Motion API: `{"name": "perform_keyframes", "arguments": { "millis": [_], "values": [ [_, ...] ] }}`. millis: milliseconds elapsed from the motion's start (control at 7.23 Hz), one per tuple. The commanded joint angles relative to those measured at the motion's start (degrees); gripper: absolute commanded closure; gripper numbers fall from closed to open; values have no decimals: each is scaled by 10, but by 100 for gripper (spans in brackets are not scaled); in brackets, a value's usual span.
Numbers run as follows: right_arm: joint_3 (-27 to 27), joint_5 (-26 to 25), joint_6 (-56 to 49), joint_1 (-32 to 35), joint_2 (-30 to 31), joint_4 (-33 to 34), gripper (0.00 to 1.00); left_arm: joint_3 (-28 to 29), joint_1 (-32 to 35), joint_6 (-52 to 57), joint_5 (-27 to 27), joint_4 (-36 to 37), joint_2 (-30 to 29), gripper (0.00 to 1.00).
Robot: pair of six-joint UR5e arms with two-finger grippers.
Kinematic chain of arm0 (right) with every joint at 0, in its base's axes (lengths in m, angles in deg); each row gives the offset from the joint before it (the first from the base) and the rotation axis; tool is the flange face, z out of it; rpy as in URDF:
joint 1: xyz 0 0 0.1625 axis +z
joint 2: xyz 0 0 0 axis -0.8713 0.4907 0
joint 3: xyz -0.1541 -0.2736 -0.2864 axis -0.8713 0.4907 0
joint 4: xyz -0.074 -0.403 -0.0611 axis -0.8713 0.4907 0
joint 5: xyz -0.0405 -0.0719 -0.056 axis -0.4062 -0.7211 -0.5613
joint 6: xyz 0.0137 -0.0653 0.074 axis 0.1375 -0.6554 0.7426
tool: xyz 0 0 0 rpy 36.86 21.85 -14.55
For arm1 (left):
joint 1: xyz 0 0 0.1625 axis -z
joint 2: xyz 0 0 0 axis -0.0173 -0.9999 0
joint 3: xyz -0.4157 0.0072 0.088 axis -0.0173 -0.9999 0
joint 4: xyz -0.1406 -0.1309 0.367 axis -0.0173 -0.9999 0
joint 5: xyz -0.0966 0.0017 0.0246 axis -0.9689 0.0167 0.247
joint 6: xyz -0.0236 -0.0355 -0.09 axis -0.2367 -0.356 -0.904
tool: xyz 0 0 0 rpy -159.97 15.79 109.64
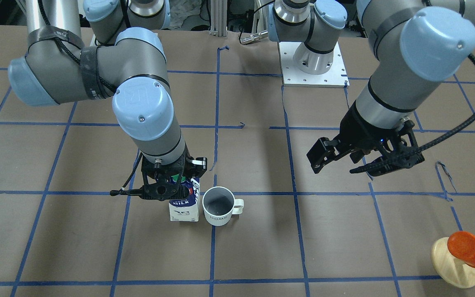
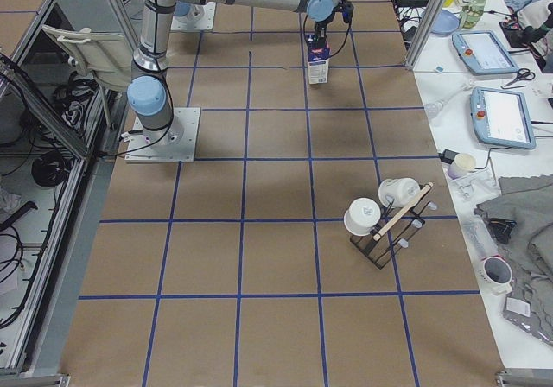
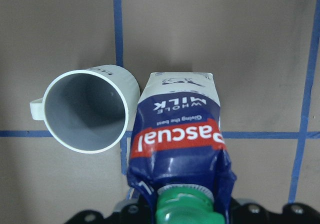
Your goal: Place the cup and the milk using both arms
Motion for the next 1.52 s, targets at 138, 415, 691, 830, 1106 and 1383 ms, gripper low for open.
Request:
{"name": "perform_keyframes", "arguments": {
  "millis": [138, 415, 691, 830, 1106, 1383],
  "values": [
    [6, -27, -10, -1, 4, 1, 24, -75, -2, 59, 64, 0, 69, 0],
    [33, -29, -14, -11, 41, -3, 0, -84, -2, 60, 66, -8, 88, 0],
    [34, -31, -18, -28, 102, -28, 0, -80, -2, 61, 74, -7, 97, 0],
    [30, -30, -13, -49, 135, -69, 0, -78, -2, 62, 67, -7, 104, 0],
    [23, -55, -41, -104, 177, -134, 0, -84, -2, 62, 36, -8, 113, 0],
    [-46, -54, -113, -116, 237, -164, 0, -85, -3, 62, 30, -16, 117, 0]
  ]
}}
